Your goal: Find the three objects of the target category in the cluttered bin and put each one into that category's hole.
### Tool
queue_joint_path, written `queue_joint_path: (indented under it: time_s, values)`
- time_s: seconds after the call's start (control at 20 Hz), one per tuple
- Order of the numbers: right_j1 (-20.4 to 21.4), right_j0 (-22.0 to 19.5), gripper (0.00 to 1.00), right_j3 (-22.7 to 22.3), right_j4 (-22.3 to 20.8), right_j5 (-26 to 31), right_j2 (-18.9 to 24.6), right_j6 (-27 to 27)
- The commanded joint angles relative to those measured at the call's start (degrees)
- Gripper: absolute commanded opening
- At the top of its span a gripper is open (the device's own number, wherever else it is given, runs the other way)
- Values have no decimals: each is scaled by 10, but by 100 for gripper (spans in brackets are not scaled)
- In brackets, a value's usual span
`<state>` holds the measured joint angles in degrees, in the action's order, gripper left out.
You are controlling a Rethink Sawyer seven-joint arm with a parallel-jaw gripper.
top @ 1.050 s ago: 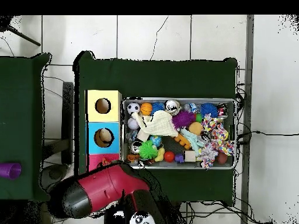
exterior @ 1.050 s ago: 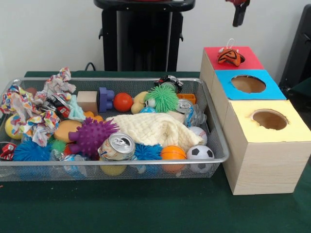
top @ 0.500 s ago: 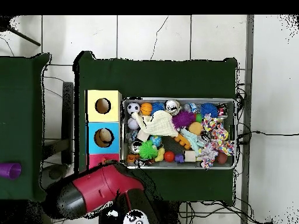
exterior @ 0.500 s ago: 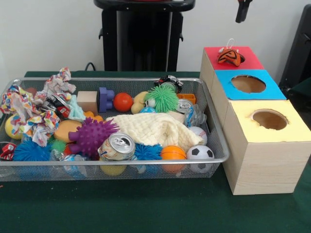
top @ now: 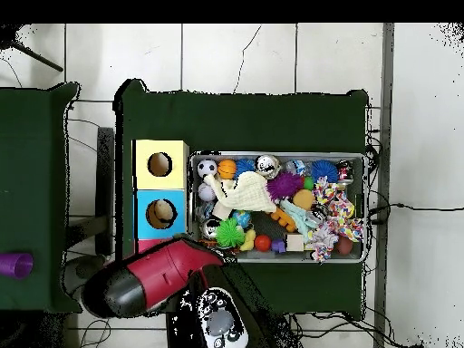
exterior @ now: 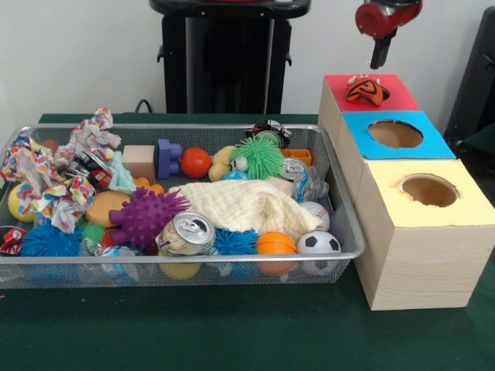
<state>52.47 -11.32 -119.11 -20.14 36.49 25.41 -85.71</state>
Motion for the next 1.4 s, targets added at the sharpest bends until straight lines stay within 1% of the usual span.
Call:
queue_joint_path:
  time_s: [0.05, 0.25, 0.35, 0.5, 0.65, 0.9, 1.15, 1.35, 1.4]
  values:
    - [-65, -19, 0, 97, -47, -22, -6, -10]
    - [-86, -24, 0, 107, -59, -51, -4, -14]
    - [-105, -25, 0, 115, -69, -75, -3, -14]
    - [-148, -29, 0, 133, -86, -121, -4, -15]
    - [-182, -31, 0, 148, -102, -158, -6, -13]
    - [-225, -44, 0, 168, -112, -182, 6, 4]
    - [-231, -48, 0, 171, -116, -176, 12, 4]
    - [-223, -47, 0, 168, -113, -162, 12, -7]
    - [-214, -45, 0, 163, -110, -152, 10, -11]
